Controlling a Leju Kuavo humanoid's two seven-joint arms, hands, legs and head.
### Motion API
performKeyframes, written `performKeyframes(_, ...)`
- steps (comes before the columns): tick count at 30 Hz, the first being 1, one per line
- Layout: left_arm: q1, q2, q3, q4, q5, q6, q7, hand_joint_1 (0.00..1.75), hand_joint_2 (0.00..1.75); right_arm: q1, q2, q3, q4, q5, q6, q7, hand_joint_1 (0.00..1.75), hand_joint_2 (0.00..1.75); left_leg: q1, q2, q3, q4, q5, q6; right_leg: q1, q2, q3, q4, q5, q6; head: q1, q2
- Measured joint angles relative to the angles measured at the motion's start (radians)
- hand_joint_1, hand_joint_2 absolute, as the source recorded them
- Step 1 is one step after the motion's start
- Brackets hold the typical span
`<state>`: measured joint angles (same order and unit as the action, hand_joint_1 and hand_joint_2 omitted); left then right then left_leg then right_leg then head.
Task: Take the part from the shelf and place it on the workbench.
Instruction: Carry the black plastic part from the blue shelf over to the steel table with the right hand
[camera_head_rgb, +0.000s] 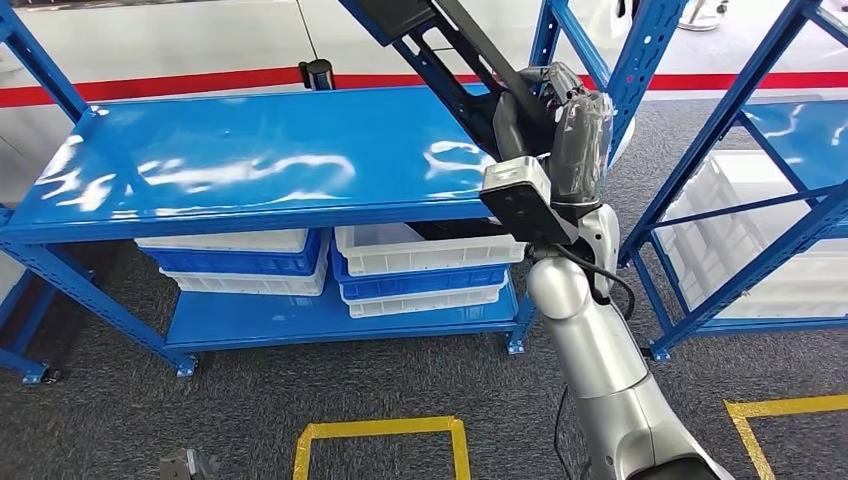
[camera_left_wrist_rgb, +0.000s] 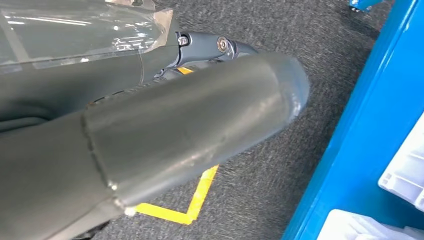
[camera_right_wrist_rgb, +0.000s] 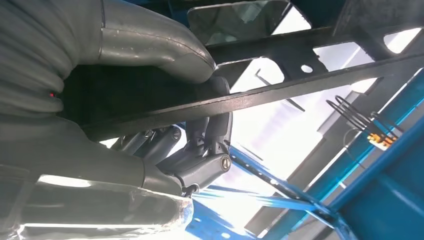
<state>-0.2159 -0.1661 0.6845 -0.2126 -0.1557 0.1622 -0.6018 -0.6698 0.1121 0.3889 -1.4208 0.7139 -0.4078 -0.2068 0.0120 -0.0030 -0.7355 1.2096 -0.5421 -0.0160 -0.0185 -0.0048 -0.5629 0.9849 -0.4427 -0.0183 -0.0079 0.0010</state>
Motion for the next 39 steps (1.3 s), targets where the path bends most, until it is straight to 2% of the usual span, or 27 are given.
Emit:
performKeyframes(1,0.0,0.0,0.0,0.0,0.0,-0.001,0.0,0.0,0.0,0.003,0.0,-0.002,0.0,-0.003,0.003,0.0,1.75,1.75,0.005,0.0,-0.009,0.057,-0.019,-0.007,-0.001,0.0,-0.015,0.001,0.011,0.003,0.0,0.0)
performKeyframes(3,0.0,0.001,0.001,-0.001,0.002,-0.002,-0.001,0.0,0.0,0.01,0.0,-0.007,0.0,-0.01,0.007,-0.002,1.75,1.75,0.014,0.001,0.017,0.082,0.004,-0.018,-0.006,-0.001,-0.043,0.003,0.032,0.013,0.0,0.0)
performKeyframes(5,-0.001,0.001,0.002,-0.002,0.002,-0.001,-0.001,0.0,0.0,0.014,-0.001,-0.011,0.0,-0.019,0.012,-0.006,1.75,1.75,0.024,0.0,0.11,-0.024,0.044,-0.029,-0.011,-0.001,-0.069,0.011,0.048,0.027,-0.001,0.0)
performKeyframes(7,-0.004,0.001,0.003,-0.004,0.002,0.001,-0.001,0.0,0.0,0.015,-0.001,-0.016,0.0,-0.03,0.016,-0.011,1.75,1.75,0.025,-0.004,0.199,-0.149,0.039,-0.031,-0.01,0.0,-0.087,0.021,0.062,0.044,-0.004,0.0)
performKeyframes(8,-0.005,0.001,0.003,-0.005,0.001,0.001,-0.001,0.0,0.0,0.016,-0.001,-0.018,0.0,-0.035,0.018,-0.012,1.75,1.75,0.021,-0.006,0.218,-0.182,0.029,-0.025,-0.008,-0.001,-0.092,0.024,0.07,0.054,-0.004,0.0)
performKeyframes(10,-0.006,0.001,0.003,-0.006,-0.001,0.004,-0.001,0.0,0.0,0.021,-0.002,-0.025,0.0,-0.041,0.019,-0.016,1.75,1.75,0.013,-0.005,0.212,-0.194,0.034,0.001,-0.006,-0.002,-0.098,0.019,0.086,0.073,-0.004,0.0)
performKeyframes(11,-0.007,0.0,0.003,-0.007,-0.001,0.005,-0.001,0.0,0.0,0.025,-0.003,-0.029,0.0,-0.044,0.019,-0.019,1.75,1.75,0.01,-0.003,0.205,-0.196,0.044,0.016,-0.007,-0.003,-0.105,0.022,0.082,0.077,-0.004,0.0)
performKeyframes(12,-0.007,0.001,0.003,-0.007,-0.002,0.006,-0.001,0.0,0.0,0.028,-0.005,-0.034,0.0,-0.048,0.019,-0.022,1.75,1.75,0.008,0.0,0.194,-0.198,0.056,0.033,-0.009,-0.002,-0.119,0.042,0.061,0.074,-0.002,0.0)
performKeyframes(14,-0.009,0.002,0.003,-0.009,-0.003,0.006,-0.001,0.0,0.0,0.037,-0.01,-0.042,0.001,-0.055,0.019,-0.026,1.75,1.75,0.005,0.003,0.166,-0.2,0.082,0.056,-0.011,-0.001,-0.16,0.143,-0.021,0.062,0.003,0.0)
performKeyframes(16,-0.01,0.002,0.003,-0.01,-0.004,0.005,0.0,0.0,0.0,0.05,-0.016,-0.05,0.001,-0.061,0.019,-0.029,1.75,1.75,-0.001,0.004,0.133,-0.199,0.107,0.063,-0.009,0.0,-0.191,0.278,-0.089,0.06,0.006,0.0)
performKeyframes(17,-0.01,0.002,0.003,-0.01,-0.006,0.005,0.0,0.0,0.0,0.058,-0.019,-0.054,0.001,-0.062,0.018,-0.029,1.75,1.75,-0.004,0.004,0.116,-0.199,0.12,0.064,-0.006,0.001,-0.19,0.318,-0.096,0.066,0.006,0.0)
performKeyframes(18,-0.01,0.002,0.003,-0.01,-0.009,0.005,0.0,0.0,0.0,0.065,-0.021,-0.058,0.001,-0.063,0.018,-0.029,1.75,1.75,-0.007,0.004,0.1,-0.198,0.134,0.064,-0.003,0.001,-0.171,0.326,-0.087,0.073,0.007,0.0)
performKeyframes(20,-0.011,0.001,0.003,-0.011,-0.012,0.004,0.001,0.0,0.0,0.076,-0.024,-0.064,0.0,-0.063,0.018,-0.031,1.75,1.75,-0.013,0.004,0.071,-0.198,0.159,0.062,0.004,0.001,-0.08,0.236,-0.057,0.074,0.007,0.0)
performKeyframes(22,-0.014,-0.001,0.003,-0.012,-0.014,0.004,0.002,0.0,0.0,0.08,-0.025,-0.067,-0.002,-0.063,0.018,-0.033,1.75,1.75,-0.018,0.004,0.053,-0.198,0.181,0.055,0.015,0.001,0.033,0.084,-0.071,0.054,0.005,0.0)
performKeyframes(23,-0.015,-0.002,0.002,-0.013,-0.015,0.004,0.002,0.0,0.0,0.082,-0.026,-0.068,-0.004,-0.063,0.018,-0.034,1.75,1.75,-0.017,0.005,0.05,-0.2,0.191,0.05,0.02,0.001,0.063,0.033,-0.083,0.044,0.004,0.0)
performKeyframes(25,-0.016,-0.003,0.002,-0.013,-0.016,0.005,0.002,0.0,0.0,0.085,-0.027,-0.07,-0.006,-0.063,0.018,-0.037,1.75,1.75,-0.013,0.007,0.048,-0.21,0.212,0.036,0.025,0.001,0.066,0.0,-0.081,0.029,0.003,0.0)
performKeyframes(26,-0.016,-0.002,0.002,-0.014,-0.017,0.005,0.002,0.0,0.0,0.086,-0.028,-0.07,-0.006,-0.063,0.018,-0.038,1.75,1.75,-0.011,0.006,0.043,-0.211,0.21,0.03,0.022,0.0,0.061,-0.006,-0.068,0.02,0.005,0.0)
performKeyframes(27,-0.015,-0.002,0.002,-0.014,-0.017,0.005,0.003,0.0,0.0,0.086,-0.028,-0.07,-0.006,-0.064,0.018,-0.038,1.75,1.75,-0.009,0.004,0.036,-0.199,0.19,0.024,0.018,-0.001,0.056,-0.011,-0.052,0.008,0.004,0.0)
performKeyframes(29,-0.015,-0.002,0.002,-0.014,-0.019,0.006,0.003,0.0,0.0,0.089,-0.028,-0.07,-0.006,-0.066,0.022,-0.04,1.75,1.75,-0.004,0.001,0.009,-0.116,0.096,0.014,0.008,-0.003,0.036,-0.018,-0.02,-0.006,0.001,0.0)
performKeyframes(31,-0.015,-0.001,0.002,-0.015,-0.022,0.006,0.004,0.0,0.0,0.098,-0.028,-0.071,-0.006,-0.074,0.031,-0.043,1.75,1.75,0.003,0.0,-0.015,0.016,0.008,-0.001,0.006,-0.003,0.006,-0.017,0.006,-0.007,-0.003,0.0)
performKeyframes(32,-0.016,-0.001,0.002,-0.015,-0.023,0.006,0.006,0.0,0.0,0.104,-0.028,-0.073,-0.006,-0.078,0.036,-0.045,1.75,1.75,0.008,0.0,-0.016,0.067,-0.003,-0.008,0.005,-0.004,-0.01,-0.016,0.019,-0.004,-0.003,0.0)
performKeyframes(33,-0.016,-0.001,0.002,-0.015,-0.024,0.007,0.007,0.0,0.0,0.111,-0.029,-0.076,-0.006,-0.081,0.039,-0.048,1.75,1.75,0.013,0.0,-0.005,0.088,0.009,-0.014,0.004,-0.004,-0.026,-0.014,0.03,0.0,-0.003,0.0)
performKeyframes(34,-0.017,-0.001,0.002,-0.015,-0.025,0.008,0.009,0.0,0.0,0.118,-0.03,-0.08,-0.006,-0.081,0.041,-0.052,1.75,1.75,0.019,0.001,0.024,0.074,0.034,-0.019,0.002,-0.005,-0.043,-0.011,0.041,0.006,-0.004,0.0)
performKeyframes(35,-0.019,-0.001,0.002,-0.015,-0.026,0.009,0.01,0.0,0.0,0.122,-0.031,-0.084,-0.006,-0.079,0.042,-0.056,1.75,1.75,0.023,0.001,0.069,0.029,0.056,-0.023,0.0,-0.005,-0.058,-0.004,0.05,0.012,-0.004,0.0)
performKeyframes(36,-0.023,-0.001,0.002,-0.015,-0.026,0.011,0.01,0.0,0.0,0.125,-0.032,-0.088,-0.006,-0.079,0.044,-0.06,1.75,1.75,0.026,0.001,0.126,-0.039,0.06,-0.025,-0.001,-0.005,-0.073,0.004,0.057,0.019,-0.004,0.0)
performKeyframes(38,-0.03,0.0,0.001,-0.016,-0.024,0.013,0.007,0.0,0.0,0.124,-0.033,-0.094,-0.006,-0.083,0.055,-0.065,1.75,1.75,0.024,-0.001,0.211,-0.158,0.032,-0.018,0.001,-0.005,-0.093,0.02,0.071,0.034,-0.003,0.0)
performKeyframes(39,-0.032,0.001,0.002,-0.016,-0.022,0.014,0.004,0.0,0.0,0.123,-0.033,-0.097,-0.005,-0.086,0.061,-0.067,1.75,1.75,0.019,-0.001,0.228,-0.187,0.019,-0.01,0.002,-0.006,-0.098,0.021,0.079,0.043,-0.003,0.0)
